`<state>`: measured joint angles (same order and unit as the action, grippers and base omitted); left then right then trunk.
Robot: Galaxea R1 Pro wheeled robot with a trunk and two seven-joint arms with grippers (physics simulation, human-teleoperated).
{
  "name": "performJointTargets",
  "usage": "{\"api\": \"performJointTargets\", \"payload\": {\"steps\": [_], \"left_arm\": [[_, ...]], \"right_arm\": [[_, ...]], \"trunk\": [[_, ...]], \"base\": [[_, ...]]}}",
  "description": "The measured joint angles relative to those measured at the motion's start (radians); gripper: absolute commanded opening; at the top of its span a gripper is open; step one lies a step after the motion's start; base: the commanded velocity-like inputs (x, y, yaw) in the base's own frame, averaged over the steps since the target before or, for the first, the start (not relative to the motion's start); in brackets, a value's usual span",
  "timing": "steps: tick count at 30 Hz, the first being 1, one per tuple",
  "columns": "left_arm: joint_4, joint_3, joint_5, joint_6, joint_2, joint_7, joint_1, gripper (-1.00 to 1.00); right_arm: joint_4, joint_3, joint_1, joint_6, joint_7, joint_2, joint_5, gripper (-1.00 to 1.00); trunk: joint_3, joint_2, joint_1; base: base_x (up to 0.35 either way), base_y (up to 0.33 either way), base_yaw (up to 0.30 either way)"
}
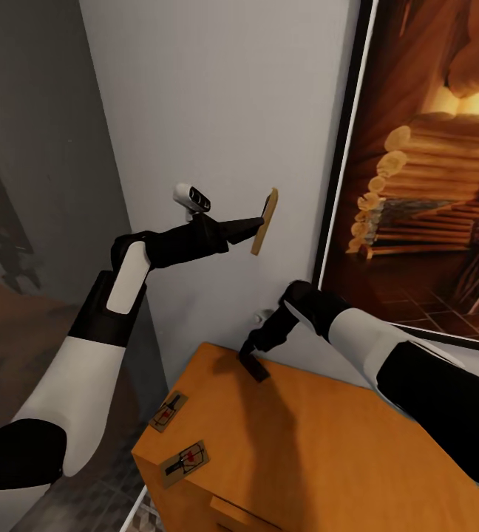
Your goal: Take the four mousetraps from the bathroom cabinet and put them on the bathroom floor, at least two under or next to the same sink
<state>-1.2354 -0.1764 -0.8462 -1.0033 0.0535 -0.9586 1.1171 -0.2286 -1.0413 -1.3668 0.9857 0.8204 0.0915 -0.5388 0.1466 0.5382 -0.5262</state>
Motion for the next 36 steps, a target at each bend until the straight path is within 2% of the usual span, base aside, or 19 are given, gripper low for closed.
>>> {"api": "performJointTargets", "payload": {"steps": [3,6,9,11,14,19,25,31,36], "left_arm": [[0.000,-0.002,0.000,0.000,0.000,0.000,0.000,-1.00],[0.000,-0.024,0.000,0.000,0.000,0.000,0.000,-1.00],[-0.001,-0.060,0.001,0.000,-0.003,0.000,0.000,-1.00],[-0.001,-0.069,0.000,0.000,-0.004,0.000,0.000,-1.00],[-0.001,-0.074,0.000,0.000,-0.004,0.000,0.000,-1.00],[-0.002,-0.078,0.000,0.000,-0.004,0.000,0.000,-1.00],[-0.001,-0.078,0.000,0.000,-0.001,0.000,0.000,-1.00],[-0.002,-0.078,0.000,0.000,0.000,-0.001,0.000,-1.00],[-0.002,-0.079,0.000,0.000,0.001,0.000,0.000,-1.00]], "right_arm": [[0.007,0.001,0.000,-0.004,-0.004,-0.006,0.001,1.00],[0.012,0.001,0.011,-0.044,-0.046,-0.011,0.000,1.00],[0.016,0.006,0.050,-0.156,-0.141,-0.015,-0.005,1.00],[0.017,0.008,0.074,-0.214,-0.174,-0.017,-0.007,1.00],[0.018,0.014,0.111,-0.286,-0.195,-0.023,-0.014,1.00],[0.018,0.054,0.174,-0.402,-0.249,-0.030,-0.030,1.00],[0.017,0.071,0.211,-0.442,-0.360,-0.024,-0.036,1.00],[0.019,0.074,0.231,-0.482,-0.381,-0.026,-0.037,1.00],[0.020,0.075,0.245,-0.543,-0.401,-0.028,-0.036,1.00]], "trunk": [[0.000,0.000,0.000],[0.000,0.000,0.000],[0.000,0.000,0.000],[0.000,0.000,0.000],[0.000,0.000,0.000],[0.000,0.000,0.000],[0.000,0.000,0.000],[0.000,0.000,0.000],[0.000,0.000,0.000]], "base": [[0.000,0.000,0.000],[0.000,0.000,0.000],[0.000,0.000,0.000],[0.000,0.000,0.000],[0.000,0.000,0.000],[0.000,0.000,0.000],[0.000,0.000,0.000],[0.000,0.000,0.000],[0.000,0.000,0.000]]}}
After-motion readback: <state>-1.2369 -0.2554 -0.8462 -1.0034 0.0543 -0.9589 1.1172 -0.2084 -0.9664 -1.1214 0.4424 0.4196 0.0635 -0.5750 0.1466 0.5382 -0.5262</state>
